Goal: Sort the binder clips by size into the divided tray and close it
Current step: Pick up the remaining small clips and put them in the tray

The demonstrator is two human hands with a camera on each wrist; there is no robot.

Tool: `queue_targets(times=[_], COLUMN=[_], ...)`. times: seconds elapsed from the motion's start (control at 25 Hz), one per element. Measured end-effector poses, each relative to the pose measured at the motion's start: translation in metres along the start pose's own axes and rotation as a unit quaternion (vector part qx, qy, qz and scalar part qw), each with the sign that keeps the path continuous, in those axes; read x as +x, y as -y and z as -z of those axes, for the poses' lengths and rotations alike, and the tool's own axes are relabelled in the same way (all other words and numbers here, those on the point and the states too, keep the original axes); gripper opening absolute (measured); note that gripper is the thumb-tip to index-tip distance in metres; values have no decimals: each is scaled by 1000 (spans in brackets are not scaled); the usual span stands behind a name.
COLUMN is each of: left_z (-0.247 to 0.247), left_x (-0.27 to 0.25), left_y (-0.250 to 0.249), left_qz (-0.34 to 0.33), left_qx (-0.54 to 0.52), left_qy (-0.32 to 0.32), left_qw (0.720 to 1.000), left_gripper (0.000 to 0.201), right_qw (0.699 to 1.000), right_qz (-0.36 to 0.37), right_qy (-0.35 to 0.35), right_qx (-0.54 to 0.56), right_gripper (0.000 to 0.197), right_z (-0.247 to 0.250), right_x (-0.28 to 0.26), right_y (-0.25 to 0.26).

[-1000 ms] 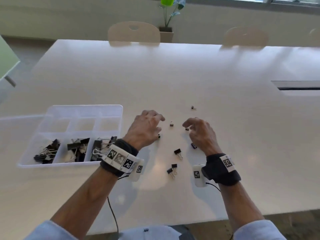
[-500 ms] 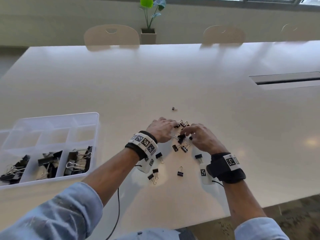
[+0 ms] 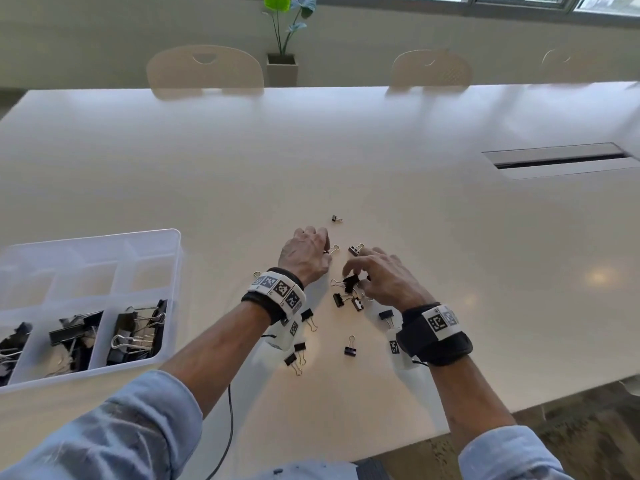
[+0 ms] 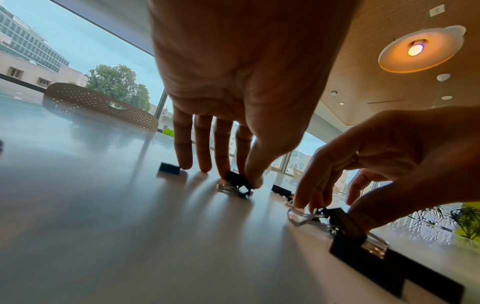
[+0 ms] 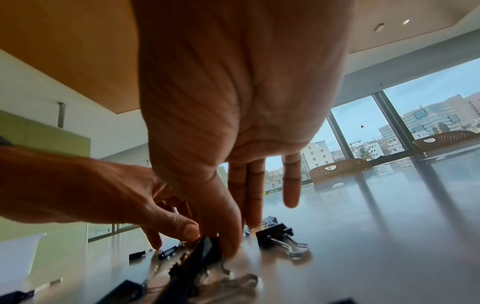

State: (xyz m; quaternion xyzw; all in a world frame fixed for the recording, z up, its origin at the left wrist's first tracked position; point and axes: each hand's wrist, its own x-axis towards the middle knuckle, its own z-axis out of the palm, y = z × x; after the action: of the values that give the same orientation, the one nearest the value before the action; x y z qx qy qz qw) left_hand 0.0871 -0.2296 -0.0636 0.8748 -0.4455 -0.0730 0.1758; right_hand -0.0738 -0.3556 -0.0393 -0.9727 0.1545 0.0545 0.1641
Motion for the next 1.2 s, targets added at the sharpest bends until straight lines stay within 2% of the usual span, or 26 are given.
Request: queue_targets(times=[0.08, 0.2, 0.28, 0.44, 0.6, 0.76, 1.04, 1.2], left_z=[-2, -3, -2, 1, 5, 11, 20, 29], left_x=[0, 1, 0, -5, -10, -14, -22, -29], left_y=[1, 7, 11, 15, 16, 22, 35, 36], left_qz=[-7, -1, 5, 2, -2, -2, 7, 7], left_qx=[2, -6, -10, -14, -24, -46, -56, -61], left_qy=[-14, -23, -26, -30, -35, -51, -74, -75], left_qw=[1000, 1000, 1000, 999, 999, 998, 996, 995], left_gripper=[26, 31, 33, 35, 35, 36, 39, 37], right_qw=[1000, 999, 997, 996, 997, 998, 997, 996], right_qz=[4, 20, 51, 51, 43, 55, 69, 58], right_qy=[1, 27, 61, 64, 46, -10, -33, -56], right_qx=[0, -8, -8, 35, 40, 18, 33, 35], right_gripper=[33, 56, 61, 37, 25, 31, 16, 21], right_z=[1, 5, 5, -2, -4, -2, 21, 28], right_x=[-1, -4, -5, -2, 1, -1, -5, -7], right_y=[-2, -1, 2, 2, -6, -6, -2, 9])
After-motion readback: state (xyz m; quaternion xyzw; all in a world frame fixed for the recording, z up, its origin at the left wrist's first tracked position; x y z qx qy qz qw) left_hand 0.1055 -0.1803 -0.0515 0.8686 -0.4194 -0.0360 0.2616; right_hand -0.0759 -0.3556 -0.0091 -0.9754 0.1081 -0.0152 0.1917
